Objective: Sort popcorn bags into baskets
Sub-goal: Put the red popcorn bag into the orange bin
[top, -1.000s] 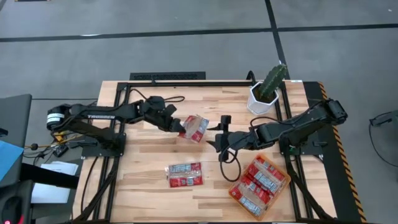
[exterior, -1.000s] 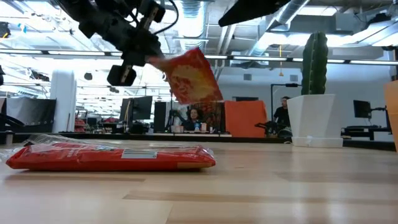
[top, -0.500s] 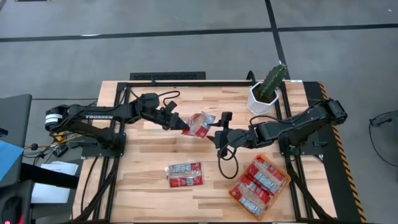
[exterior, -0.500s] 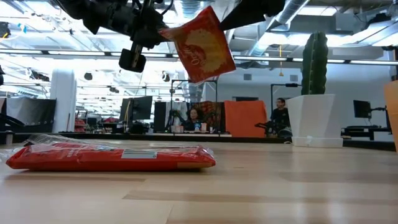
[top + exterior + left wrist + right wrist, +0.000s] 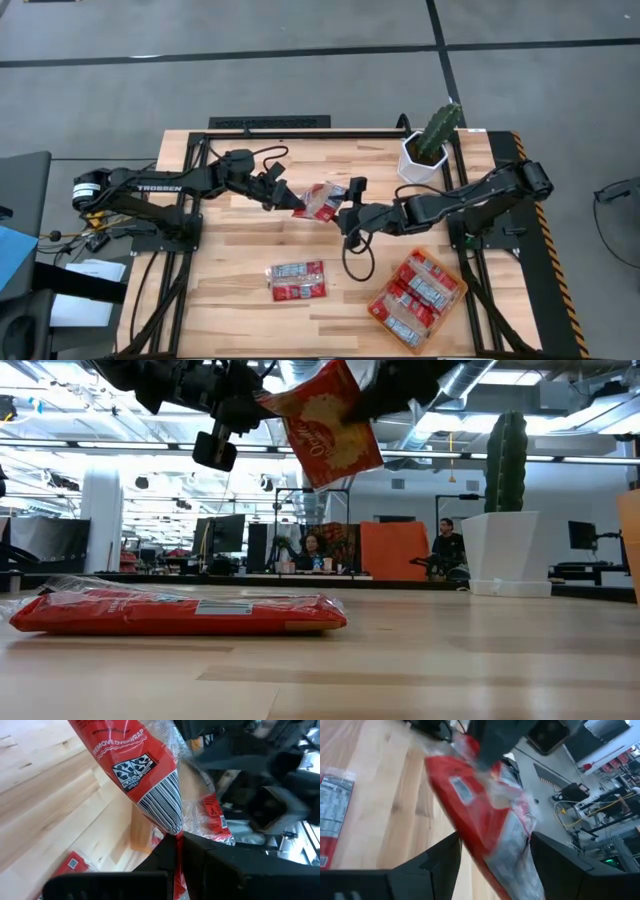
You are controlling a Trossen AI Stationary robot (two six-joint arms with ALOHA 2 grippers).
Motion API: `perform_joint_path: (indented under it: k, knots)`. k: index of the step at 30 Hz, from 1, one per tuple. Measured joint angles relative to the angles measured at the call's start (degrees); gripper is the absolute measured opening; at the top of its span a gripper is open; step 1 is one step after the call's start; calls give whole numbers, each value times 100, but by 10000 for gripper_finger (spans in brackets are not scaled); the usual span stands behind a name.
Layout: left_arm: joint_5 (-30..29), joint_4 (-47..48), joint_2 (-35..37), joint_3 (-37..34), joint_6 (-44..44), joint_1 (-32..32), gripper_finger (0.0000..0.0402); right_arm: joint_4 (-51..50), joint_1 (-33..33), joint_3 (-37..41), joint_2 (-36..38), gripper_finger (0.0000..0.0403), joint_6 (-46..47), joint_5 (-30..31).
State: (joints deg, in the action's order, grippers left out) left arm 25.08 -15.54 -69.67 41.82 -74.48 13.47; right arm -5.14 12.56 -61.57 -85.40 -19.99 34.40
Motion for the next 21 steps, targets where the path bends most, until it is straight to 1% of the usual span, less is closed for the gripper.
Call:
perform_joint_path:
  k: [2,4,5,8,10,13,14,15,18,21]
  knots:
    - [24,-52,0,0,-18,0,0,-44,7,36,-37,248,-36,132]
    - [23,-81,2,4,-28,0,0,246,7,-1,-103,225,-98,137]
    - [22,-101,2,4,-34,0,0,224,10,0,-109,209,-129,147]
    - [-80,-120,2,4,-37,-2,0,154,15,13,-128,150,-130,153]
    - [-192,-140,2,4,14,-2,4,176,15,3,-118,102,-66,180]
    - [-313,-197,2,4,272,0,25,90,17,3,-82,32,118,166]
    - [-315,-222,3,4,360,-2,36,85,18,3,-64,21,134,130]
    - [-317,-234,9,4,452,-2,49,86,17,3,-57,17,151,86]
    - [-329,-258,9,4,753,-1,94,61,17,3,-62,31,403,48]
    - [-289,-316,8,4,964,37,137,-132,45,1,-57,28,1221,-146]
